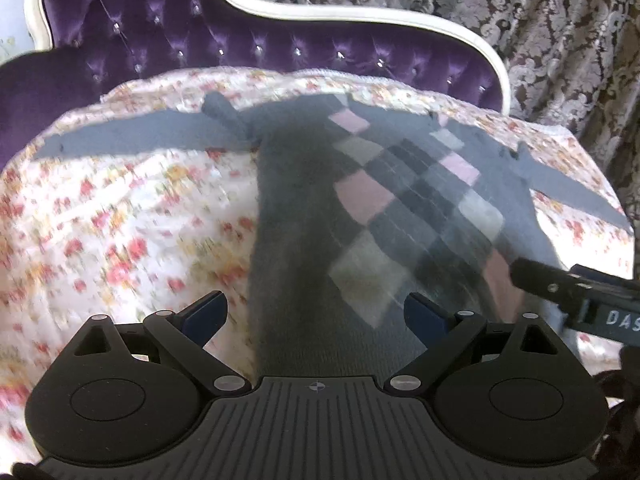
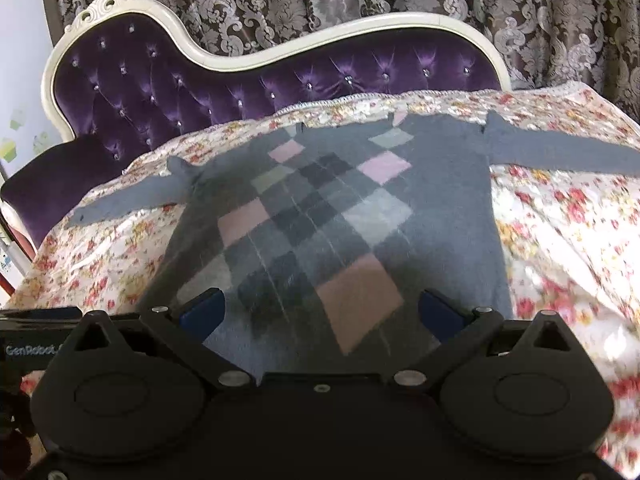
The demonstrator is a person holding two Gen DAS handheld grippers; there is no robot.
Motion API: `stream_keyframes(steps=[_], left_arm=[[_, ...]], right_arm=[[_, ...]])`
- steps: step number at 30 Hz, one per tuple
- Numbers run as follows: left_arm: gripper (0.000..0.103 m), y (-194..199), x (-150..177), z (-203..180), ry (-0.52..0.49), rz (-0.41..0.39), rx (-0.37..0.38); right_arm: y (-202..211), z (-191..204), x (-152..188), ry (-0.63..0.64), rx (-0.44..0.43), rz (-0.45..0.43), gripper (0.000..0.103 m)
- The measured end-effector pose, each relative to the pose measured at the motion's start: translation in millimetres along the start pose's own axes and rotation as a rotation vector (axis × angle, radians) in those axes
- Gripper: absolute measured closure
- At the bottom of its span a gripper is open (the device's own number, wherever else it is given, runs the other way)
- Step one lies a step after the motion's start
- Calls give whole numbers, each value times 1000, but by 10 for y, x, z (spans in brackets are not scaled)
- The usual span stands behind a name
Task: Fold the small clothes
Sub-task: 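Lower the left gripper to the sweater's side edge and sleeve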
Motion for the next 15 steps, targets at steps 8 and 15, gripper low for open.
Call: stream_keyframes(steps=[8,15], left_arm=[[13,-39,-580,348,114,-65,-19],[13,-154,-1084,591,139,-138,-72]], right_arm=[[-73,0,-575,72,-27,-98,1],[-38,-73,-1035,61,226,-284,1]])
Point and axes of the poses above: each gripper's, at about its wrist camera, not at the fingertips, and y roughly against the way its jaws point, z to its left, x to its underside, the point moved 2 cm from there along -y, roughly the way its jaws point, and after that the axes turned 3 degrees about y, right-handed, at the moved point
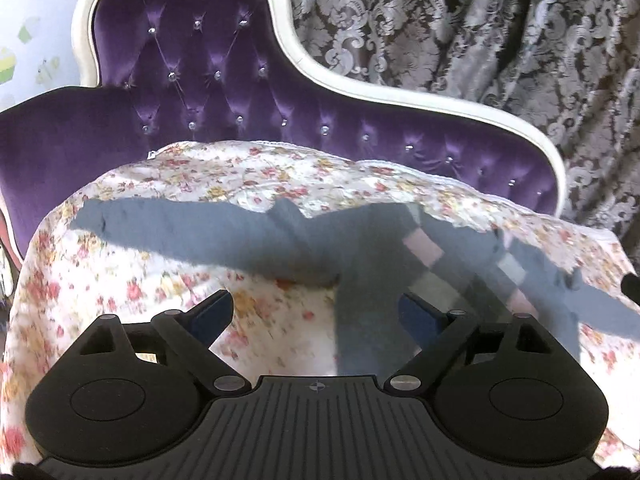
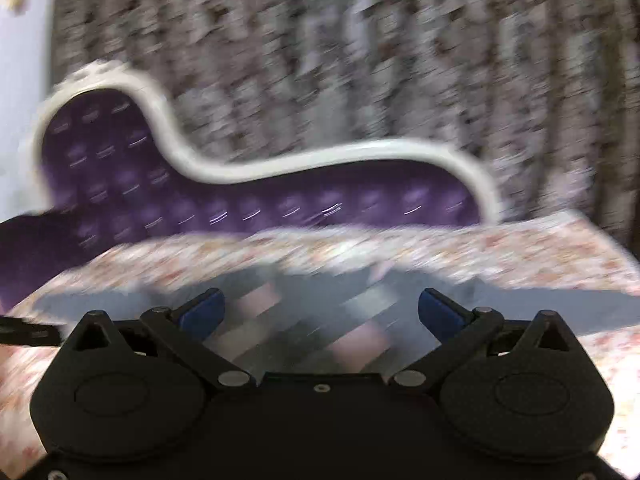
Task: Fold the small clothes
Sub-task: 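Lower the left gripper to the sweater's side edge and sleeve, then grasp the side with the left gripper, fold it over the body, release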
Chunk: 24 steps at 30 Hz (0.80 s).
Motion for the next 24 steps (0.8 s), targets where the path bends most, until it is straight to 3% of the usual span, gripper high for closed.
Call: stream_keyframes(steps=[1,4,7,10,14,21,24], left_arm=[[13,-78,-27,35,6,12,1],[14,-282,-49,158,24,30,-17],[15,-521,-94,360,22,44,-96],[15,-704,-166,614,17,35,-178],[15,-962,-266,1024,9,55,-282],[15,-1366,-436,1765,141,90,-334],[15,-1516,-489,1942,167,99,-354]], right_arm=[[-94,-42,-16,-15,-7,18,1],[-369,-120,41,-83,-141,127,1],[-569,-189,164,-175,-146,167,1],[-773,-156,277,-120,-140,221,1],[-899,-114,450,-79,-121,228,1],[-969,-132,607,-23,-126,191,1],[-1036,-155,653,-64,-148,213,1]])
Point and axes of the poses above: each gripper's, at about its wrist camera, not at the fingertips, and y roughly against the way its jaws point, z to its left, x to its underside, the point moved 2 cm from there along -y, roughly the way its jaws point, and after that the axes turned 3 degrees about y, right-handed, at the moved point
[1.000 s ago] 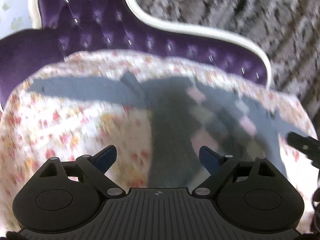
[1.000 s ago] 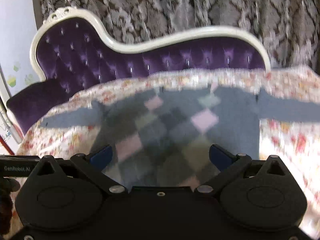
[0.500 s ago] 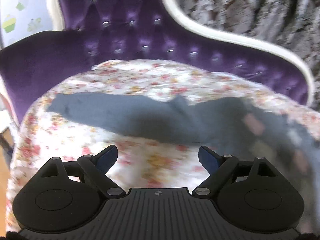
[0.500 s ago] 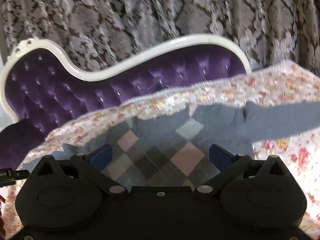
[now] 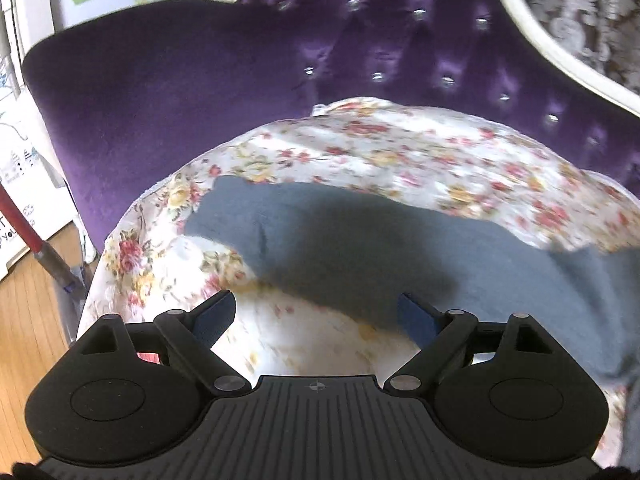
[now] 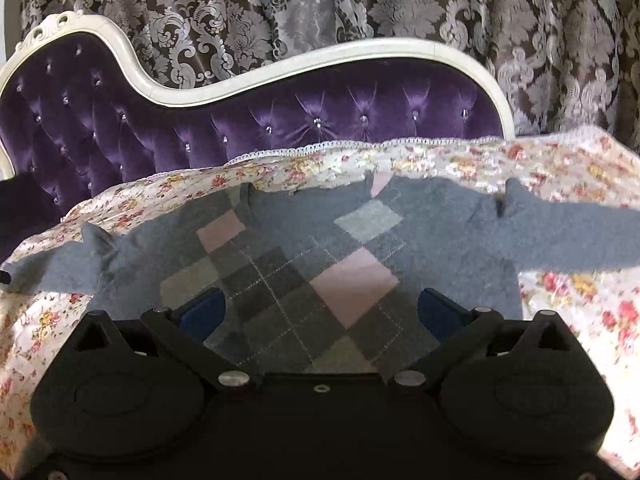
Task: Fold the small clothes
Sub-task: 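Grasp the side with the left gripper, fold it over the body, release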
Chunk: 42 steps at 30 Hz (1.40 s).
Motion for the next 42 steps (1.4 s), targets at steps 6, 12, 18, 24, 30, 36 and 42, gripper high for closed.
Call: stream_keyframes(steps=[6,12,18,24,30,36,42], left_arm=[[15,-344,-87,109,64,51,13],[26,-506,-223,62,34,-18,5],[90,-443,-371,96,148,-87,37],[90,128,-519,49,132,-214,23],[90,517,-572,-41,86,-235,35],[90,1028,-716,-466,17,-322,117],[90,1687,-875,-1291,-111,-434,274]], right_arm=[[-35,-12,26,-51,-51,23,1],[-35,15,40,-53,-101,8,1],[-99,36,75,-75,-143,56,1],[-51,51,56,-91,-162,61,1],[-47,38,50,-115,-183,100,1],[-38,-29,46,-166,-196,143,1],[50,-65,-2,-152,-166,153,1]])
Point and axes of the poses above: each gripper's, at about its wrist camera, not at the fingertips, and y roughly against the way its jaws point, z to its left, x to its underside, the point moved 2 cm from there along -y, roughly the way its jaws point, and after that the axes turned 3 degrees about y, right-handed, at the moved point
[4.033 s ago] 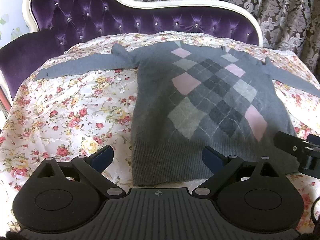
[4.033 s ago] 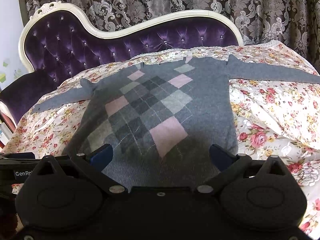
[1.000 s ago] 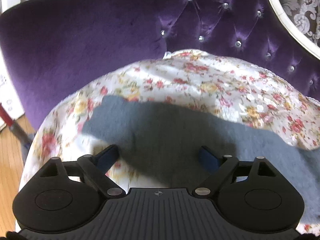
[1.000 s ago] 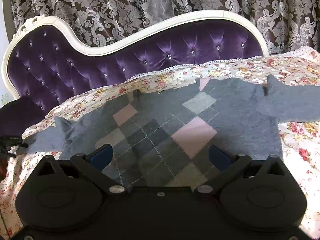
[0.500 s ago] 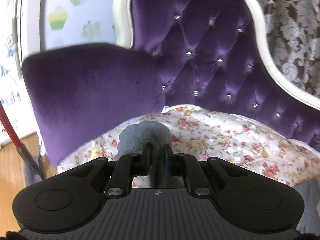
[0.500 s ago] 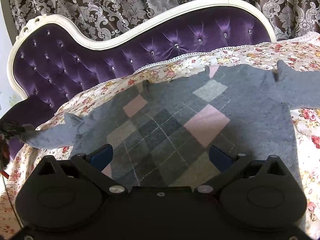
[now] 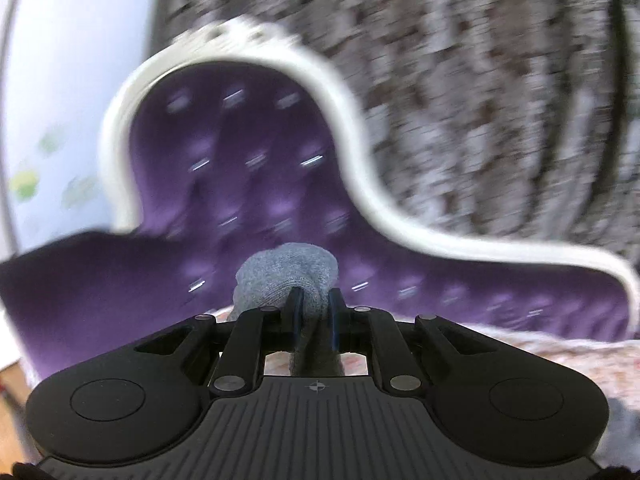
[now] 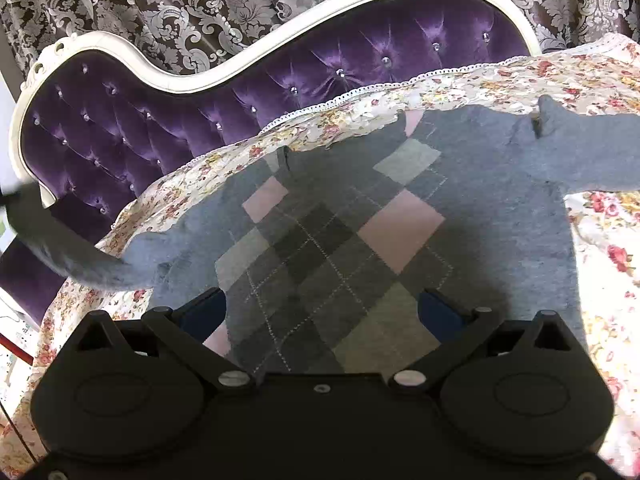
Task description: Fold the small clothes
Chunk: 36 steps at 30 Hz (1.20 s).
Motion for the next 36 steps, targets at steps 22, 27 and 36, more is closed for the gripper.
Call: stream_keyframes(steps=[22,27,36], left_arm=[[90,-314,1597,-3049,-277,245,512],[89,-339,2009,-3208,-331,320,538],[72,-114,2160,-3010,-398,318,537]], right_arm=[[489,-713,-455,-241,104,-153,1],[640,-988,-535,-336,138,-214,1],[701,-1148,-540,-393,153,-240,1]])
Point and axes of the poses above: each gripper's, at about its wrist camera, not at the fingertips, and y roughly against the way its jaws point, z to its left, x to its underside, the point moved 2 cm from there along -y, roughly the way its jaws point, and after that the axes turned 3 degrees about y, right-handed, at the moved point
